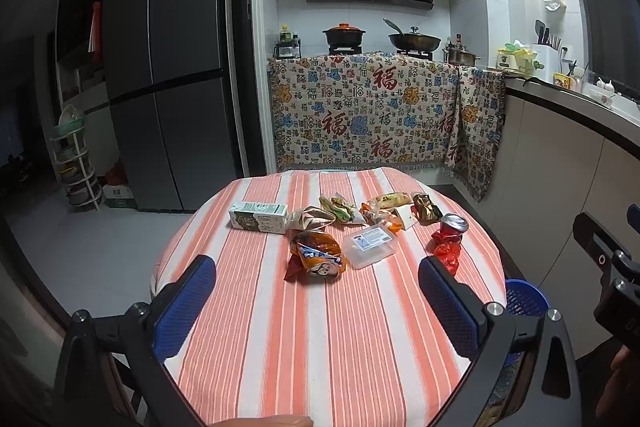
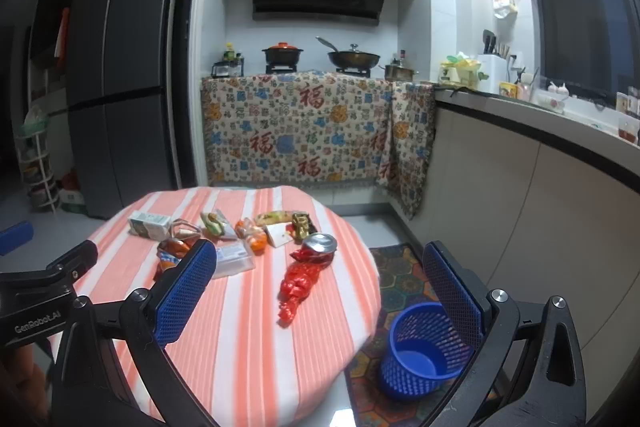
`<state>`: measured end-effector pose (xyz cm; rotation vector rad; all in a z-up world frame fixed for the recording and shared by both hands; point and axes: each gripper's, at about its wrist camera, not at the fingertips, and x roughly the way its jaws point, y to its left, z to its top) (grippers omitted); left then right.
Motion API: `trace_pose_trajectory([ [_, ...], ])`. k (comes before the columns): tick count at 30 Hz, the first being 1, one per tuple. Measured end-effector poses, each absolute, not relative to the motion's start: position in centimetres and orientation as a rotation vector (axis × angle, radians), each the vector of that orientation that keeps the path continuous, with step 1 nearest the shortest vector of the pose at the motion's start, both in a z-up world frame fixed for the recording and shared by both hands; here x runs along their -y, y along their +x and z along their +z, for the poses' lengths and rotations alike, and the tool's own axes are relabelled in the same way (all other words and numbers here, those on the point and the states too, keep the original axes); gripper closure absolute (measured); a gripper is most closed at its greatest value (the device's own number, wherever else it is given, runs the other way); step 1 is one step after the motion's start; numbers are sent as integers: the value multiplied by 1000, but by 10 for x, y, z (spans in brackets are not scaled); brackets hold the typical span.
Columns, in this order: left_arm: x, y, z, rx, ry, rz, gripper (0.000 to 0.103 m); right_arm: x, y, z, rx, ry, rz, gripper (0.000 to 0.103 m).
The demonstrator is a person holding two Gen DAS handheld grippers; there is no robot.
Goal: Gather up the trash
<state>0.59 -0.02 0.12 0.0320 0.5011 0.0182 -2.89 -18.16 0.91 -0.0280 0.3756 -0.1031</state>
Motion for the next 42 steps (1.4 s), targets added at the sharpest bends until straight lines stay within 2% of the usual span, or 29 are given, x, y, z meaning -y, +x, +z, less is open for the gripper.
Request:
trace_pose_trajectory([
  [42,0,-1,-24,-498,32,12,0,180,-32,6,-382,-32,-113,0],
])
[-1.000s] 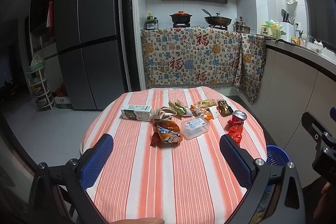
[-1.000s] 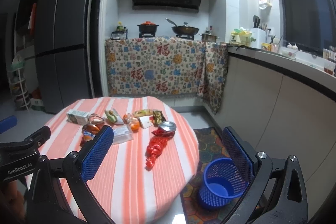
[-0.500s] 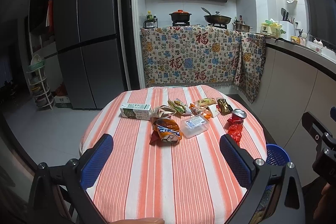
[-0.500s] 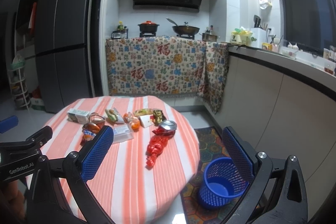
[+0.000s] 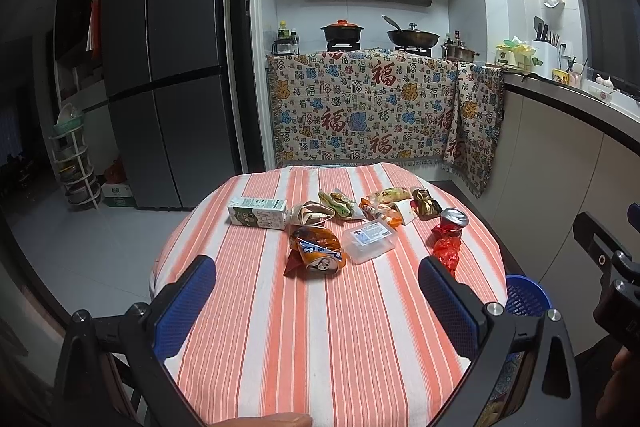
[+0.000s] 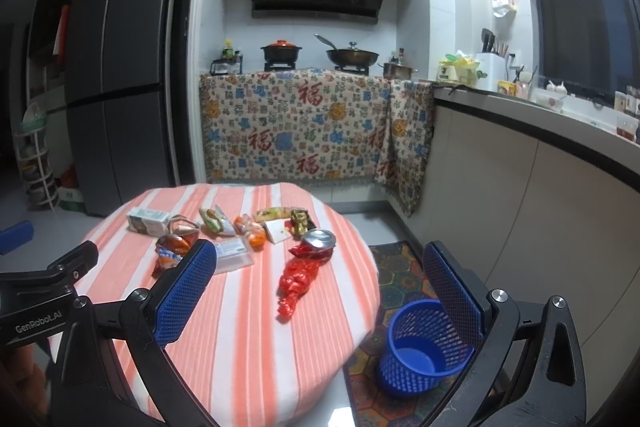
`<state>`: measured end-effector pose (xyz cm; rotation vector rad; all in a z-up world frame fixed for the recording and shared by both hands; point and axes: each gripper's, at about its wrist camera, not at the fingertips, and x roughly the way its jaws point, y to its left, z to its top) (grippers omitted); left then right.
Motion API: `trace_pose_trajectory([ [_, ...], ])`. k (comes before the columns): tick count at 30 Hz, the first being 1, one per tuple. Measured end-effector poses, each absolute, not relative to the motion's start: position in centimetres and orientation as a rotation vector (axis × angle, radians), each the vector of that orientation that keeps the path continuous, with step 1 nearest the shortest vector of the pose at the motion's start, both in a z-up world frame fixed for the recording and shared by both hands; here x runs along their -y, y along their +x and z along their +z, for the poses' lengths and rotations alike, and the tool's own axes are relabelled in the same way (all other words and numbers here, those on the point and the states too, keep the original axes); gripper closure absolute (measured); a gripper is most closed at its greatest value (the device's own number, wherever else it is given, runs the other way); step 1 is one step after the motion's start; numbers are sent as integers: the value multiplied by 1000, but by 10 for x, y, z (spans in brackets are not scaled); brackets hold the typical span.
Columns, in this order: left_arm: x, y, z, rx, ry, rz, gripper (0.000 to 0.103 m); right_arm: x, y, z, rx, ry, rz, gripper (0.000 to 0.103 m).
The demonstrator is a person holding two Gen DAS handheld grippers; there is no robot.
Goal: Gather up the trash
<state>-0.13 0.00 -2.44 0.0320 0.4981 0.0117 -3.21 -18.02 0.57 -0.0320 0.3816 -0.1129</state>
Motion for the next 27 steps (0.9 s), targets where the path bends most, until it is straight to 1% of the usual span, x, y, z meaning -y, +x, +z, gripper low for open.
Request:
trace_pose_trajectory([
  [3,1,1,-16,-500,31,5,0,180,-32,7,-383,-33,-115,0],
  [11,6,-6,-22,-495,22,-28,0,181,-32,7,-385,-36,-113,0],
  [12,1,0,-10,-500,23,-33,0,180,-32,7,-386,-37,-113,0],
  [18,3,0,-10,-497,31,-61,0,181,-30,6,-388,-37,-114,0],
  [24,-10,10,-24,-551,15,-61,0,187,-29,0,-393,-27,-126,0],
  [27,-29,19,-42,-595,-24,-21,0,191,-23,-9,-410,-17,-130,0],
])
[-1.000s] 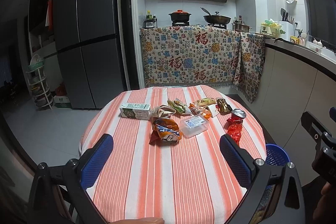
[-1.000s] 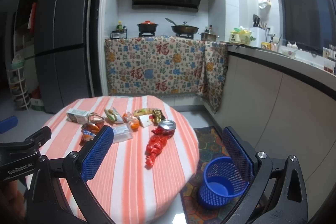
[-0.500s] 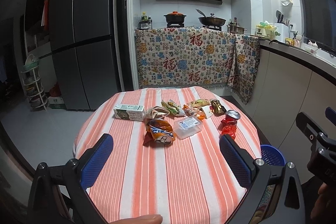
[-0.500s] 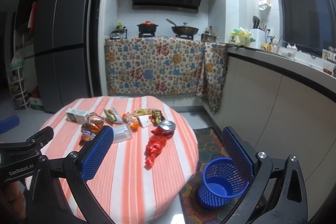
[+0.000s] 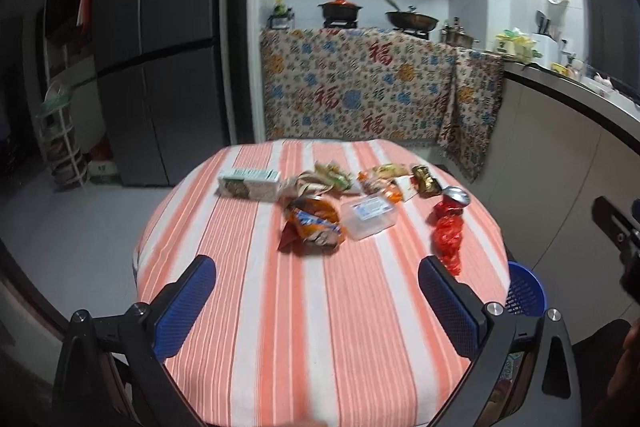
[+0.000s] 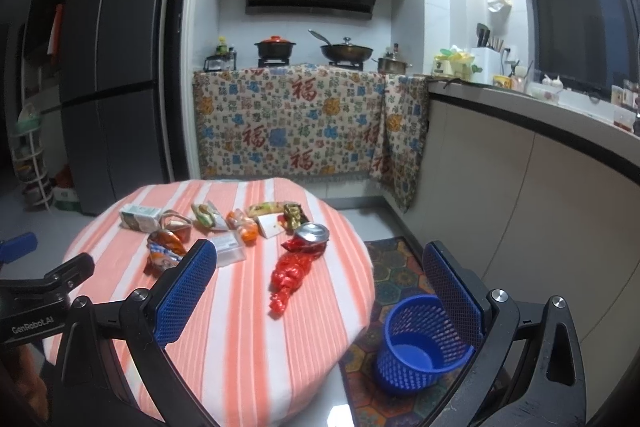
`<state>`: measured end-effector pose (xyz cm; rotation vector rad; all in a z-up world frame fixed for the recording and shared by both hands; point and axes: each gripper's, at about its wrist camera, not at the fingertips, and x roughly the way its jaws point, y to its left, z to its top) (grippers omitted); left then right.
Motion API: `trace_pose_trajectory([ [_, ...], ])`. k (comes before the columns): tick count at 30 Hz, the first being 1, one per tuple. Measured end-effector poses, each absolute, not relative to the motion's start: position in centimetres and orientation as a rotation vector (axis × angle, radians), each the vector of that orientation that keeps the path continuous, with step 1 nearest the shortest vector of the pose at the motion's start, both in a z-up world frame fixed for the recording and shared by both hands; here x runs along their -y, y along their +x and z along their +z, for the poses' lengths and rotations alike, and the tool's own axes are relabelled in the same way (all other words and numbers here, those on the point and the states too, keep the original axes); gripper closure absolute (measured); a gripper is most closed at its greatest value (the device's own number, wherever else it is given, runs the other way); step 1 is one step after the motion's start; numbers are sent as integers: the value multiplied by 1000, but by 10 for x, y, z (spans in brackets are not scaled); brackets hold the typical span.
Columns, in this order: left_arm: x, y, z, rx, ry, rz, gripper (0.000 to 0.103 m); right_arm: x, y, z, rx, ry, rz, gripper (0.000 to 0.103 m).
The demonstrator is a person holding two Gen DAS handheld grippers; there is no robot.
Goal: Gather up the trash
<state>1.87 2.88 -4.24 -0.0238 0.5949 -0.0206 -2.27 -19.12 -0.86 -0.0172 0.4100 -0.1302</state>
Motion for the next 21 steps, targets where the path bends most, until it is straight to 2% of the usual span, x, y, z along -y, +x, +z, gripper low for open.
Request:
trace_pose_trajectory([
  [11,-65,77,-103,-707,10,-132,0,191,21,-62,-530,-7,-71,0],
  [21,-59,146,-124,-708,55,-194,0,200,76,-119,-658,0,8,0],
])
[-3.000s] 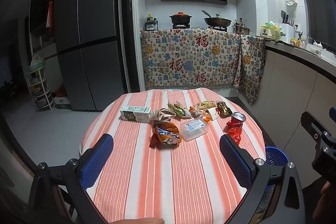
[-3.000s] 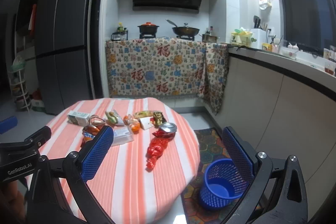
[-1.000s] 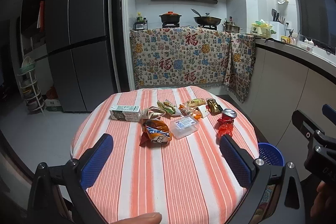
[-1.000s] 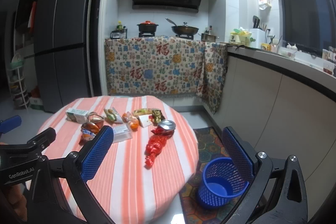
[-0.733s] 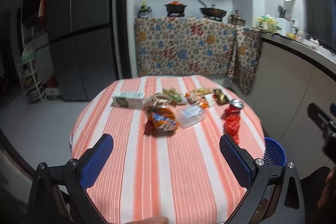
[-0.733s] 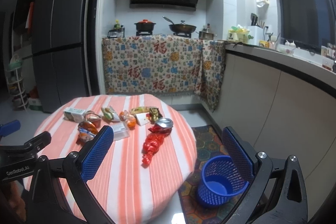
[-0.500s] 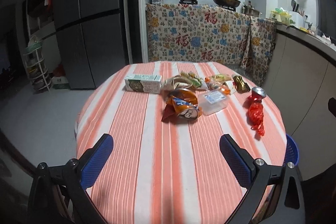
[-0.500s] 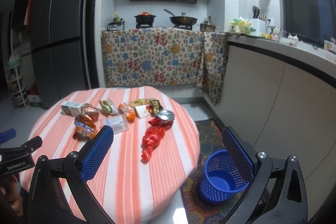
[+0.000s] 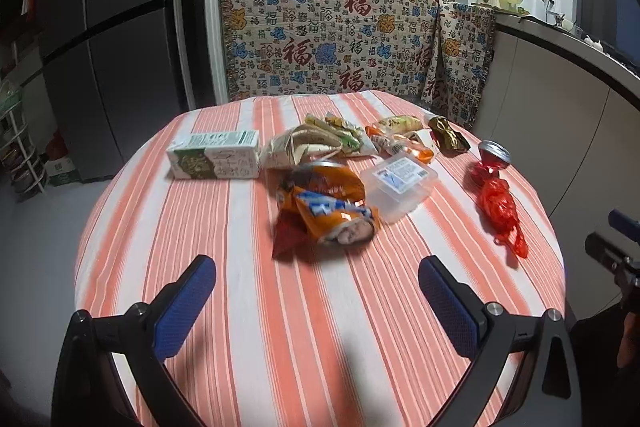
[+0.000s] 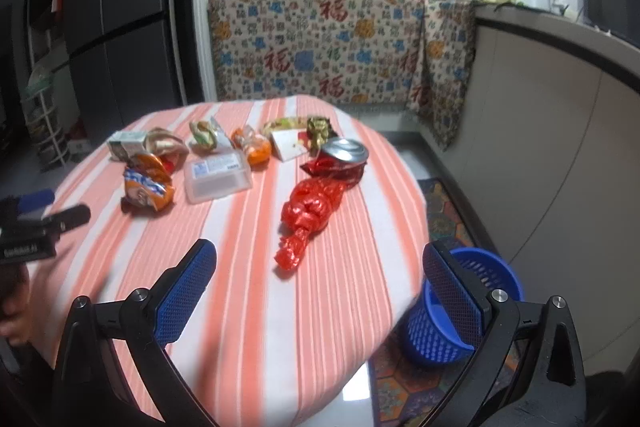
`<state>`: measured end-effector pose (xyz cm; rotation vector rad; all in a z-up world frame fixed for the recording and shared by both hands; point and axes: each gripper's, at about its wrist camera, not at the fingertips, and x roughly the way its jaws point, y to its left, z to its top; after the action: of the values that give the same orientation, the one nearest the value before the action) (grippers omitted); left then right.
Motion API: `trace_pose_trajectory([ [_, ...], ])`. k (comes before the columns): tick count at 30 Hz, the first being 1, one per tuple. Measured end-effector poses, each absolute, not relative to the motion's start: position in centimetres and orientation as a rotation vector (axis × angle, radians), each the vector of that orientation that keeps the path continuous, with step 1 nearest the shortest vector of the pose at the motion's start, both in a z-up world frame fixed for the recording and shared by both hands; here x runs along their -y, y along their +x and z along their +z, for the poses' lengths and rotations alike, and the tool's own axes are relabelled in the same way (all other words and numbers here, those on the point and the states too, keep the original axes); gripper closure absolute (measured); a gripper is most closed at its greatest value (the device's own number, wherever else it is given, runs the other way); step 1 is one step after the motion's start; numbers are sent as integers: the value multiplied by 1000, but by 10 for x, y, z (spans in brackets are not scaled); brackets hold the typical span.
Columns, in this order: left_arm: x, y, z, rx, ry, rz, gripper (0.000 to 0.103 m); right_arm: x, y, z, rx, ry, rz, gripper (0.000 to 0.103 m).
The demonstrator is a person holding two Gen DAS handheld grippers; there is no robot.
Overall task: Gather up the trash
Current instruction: 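Grasp the red plastic bag with the right tool while the left tool grasps the crushed orange-labeled can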
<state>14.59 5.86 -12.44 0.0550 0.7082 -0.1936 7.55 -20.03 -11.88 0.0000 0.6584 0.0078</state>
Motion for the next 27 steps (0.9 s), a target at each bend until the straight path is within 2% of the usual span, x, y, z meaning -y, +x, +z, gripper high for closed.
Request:
trace_pose_trajectory([
  [8,-71,221,-125,-712,119,-304,0,198,153,-150,-791,90,99,0],
  [14,-59,265,-145,-813,152,-467,0,191,203,-177,-908,164,131,4],
  [15,-56,264,-147,-829,169,-501,0,191,207,-182,-931,175,141,15],
  [16,-46,254,-148,-830,184,-529,1,192,210,-185,-951,178,146,33],
  [18,-43,240,-147,-829,211,-585,1,193,207,-185,-960,168,156,55],
  [24,-37,187,-151,-893,221,-782,1,206,178,-175,-960,139,198,55],
  [27,-34,168,-149,-857,283,-739,1,208,165,-170,-973,120,223,55],
])
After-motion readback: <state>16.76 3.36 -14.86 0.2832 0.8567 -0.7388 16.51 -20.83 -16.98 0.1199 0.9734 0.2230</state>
